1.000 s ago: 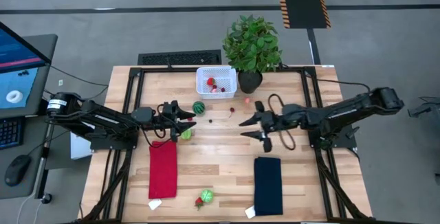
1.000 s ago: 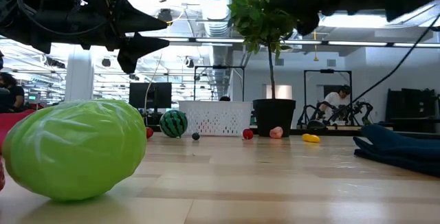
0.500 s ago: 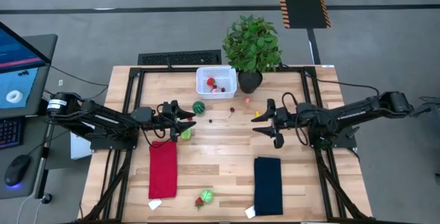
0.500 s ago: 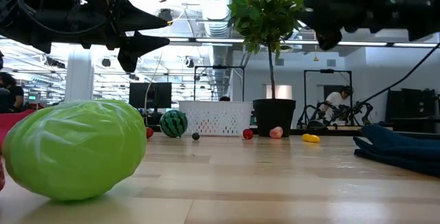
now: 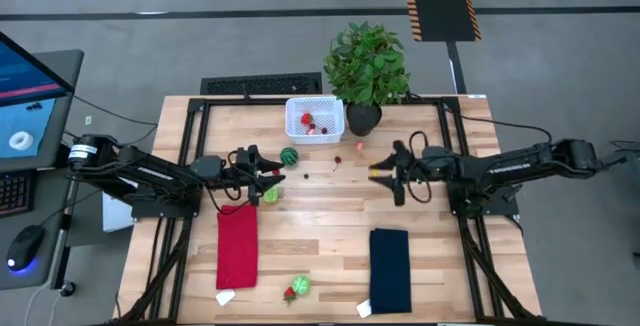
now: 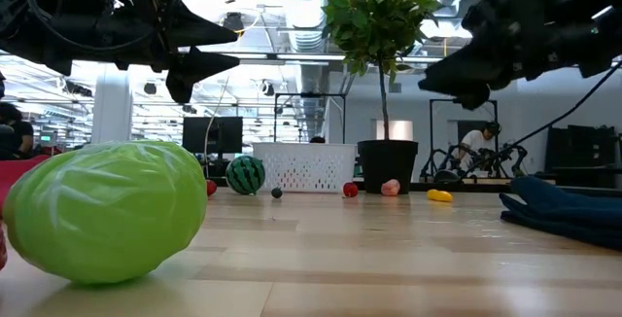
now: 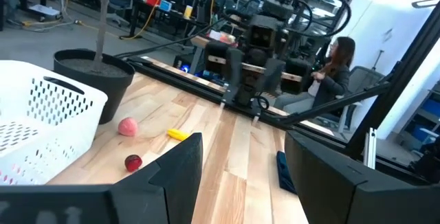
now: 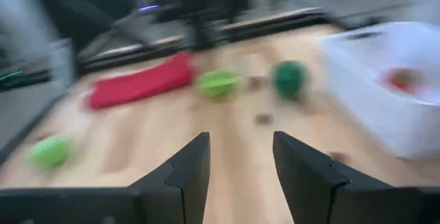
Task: Pick and placing Produce into tupperware
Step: Put the green starfruit into the white basket
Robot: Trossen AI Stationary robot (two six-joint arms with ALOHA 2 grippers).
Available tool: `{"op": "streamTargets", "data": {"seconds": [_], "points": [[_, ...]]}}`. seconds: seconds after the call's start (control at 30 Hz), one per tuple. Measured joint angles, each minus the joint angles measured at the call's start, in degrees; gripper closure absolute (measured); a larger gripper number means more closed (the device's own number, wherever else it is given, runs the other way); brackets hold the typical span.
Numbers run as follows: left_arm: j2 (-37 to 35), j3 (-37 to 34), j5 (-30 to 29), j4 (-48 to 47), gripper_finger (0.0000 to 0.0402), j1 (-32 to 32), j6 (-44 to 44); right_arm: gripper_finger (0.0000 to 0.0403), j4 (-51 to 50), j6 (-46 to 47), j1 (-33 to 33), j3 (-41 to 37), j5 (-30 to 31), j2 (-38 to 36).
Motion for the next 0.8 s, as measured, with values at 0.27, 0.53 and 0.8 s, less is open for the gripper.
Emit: {"op": "streamTargets", "data": {"seconds": [0.27, 0.53, 0.8], "points": [[0.0, 0.0, 0.0, 0.0, 0.0205, 0.0, 0.2, 0.0222, 4.2, -3.8, -3.4, 0.1, -10.9, -2.2], [0.0, 0.0, 0.7, -1.1, 0.0205, -0.4, 0.4, 0.0219, -7.4, -5.2, -1.0, 0.0, -12.4, -15.5], [0.0, 0.0, -0.1, 0.2, 0.0205, -1.9, 1.2, 0.0222, -7.5, -5.6, 5.1, -6.3, -4.2, -27.6]]}}
